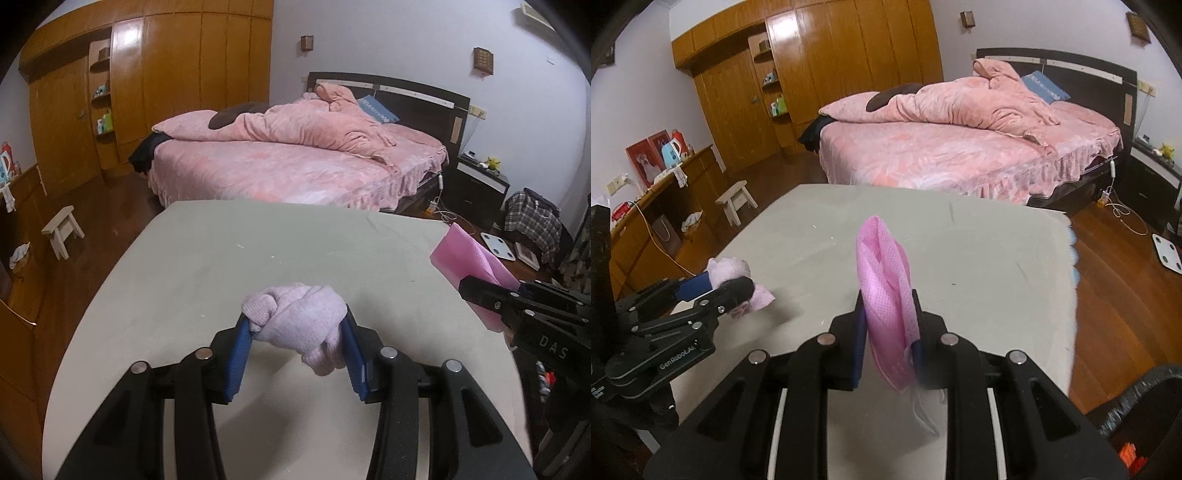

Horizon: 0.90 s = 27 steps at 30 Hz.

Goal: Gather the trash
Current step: 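Carry the pink sock and pink mask over the bin and release both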

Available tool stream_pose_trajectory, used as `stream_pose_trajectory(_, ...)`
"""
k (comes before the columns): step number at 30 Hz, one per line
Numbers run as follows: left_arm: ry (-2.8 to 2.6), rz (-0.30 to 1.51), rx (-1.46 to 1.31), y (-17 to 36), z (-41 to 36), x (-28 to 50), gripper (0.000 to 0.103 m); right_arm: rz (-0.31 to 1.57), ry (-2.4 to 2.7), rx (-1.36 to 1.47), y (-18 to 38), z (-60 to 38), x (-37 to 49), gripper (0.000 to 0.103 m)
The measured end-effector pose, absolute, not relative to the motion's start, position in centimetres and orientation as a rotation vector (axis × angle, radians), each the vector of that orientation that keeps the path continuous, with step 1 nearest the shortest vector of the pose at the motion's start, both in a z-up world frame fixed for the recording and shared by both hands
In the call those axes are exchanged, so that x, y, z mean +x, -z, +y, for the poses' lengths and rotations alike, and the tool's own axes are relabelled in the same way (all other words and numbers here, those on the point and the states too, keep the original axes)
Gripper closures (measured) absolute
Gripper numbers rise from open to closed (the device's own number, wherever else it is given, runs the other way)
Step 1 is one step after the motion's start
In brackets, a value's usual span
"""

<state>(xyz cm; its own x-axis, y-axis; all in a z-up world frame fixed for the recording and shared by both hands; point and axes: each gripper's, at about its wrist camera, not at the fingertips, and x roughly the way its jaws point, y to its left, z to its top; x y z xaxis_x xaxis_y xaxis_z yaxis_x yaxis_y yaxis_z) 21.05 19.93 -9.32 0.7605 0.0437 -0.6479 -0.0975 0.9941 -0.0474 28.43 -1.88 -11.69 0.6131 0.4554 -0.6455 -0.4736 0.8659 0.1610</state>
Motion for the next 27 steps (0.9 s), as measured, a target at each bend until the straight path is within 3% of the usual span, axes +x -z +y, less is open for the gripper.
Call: stream_pose_trajectory(27, 0.081, 0.602, -0.038, 3.6, 8.0, 12.2, 0.057, 0.623, -0.476, 0.019, 5.7, -13.2, 15.7, 0.083)
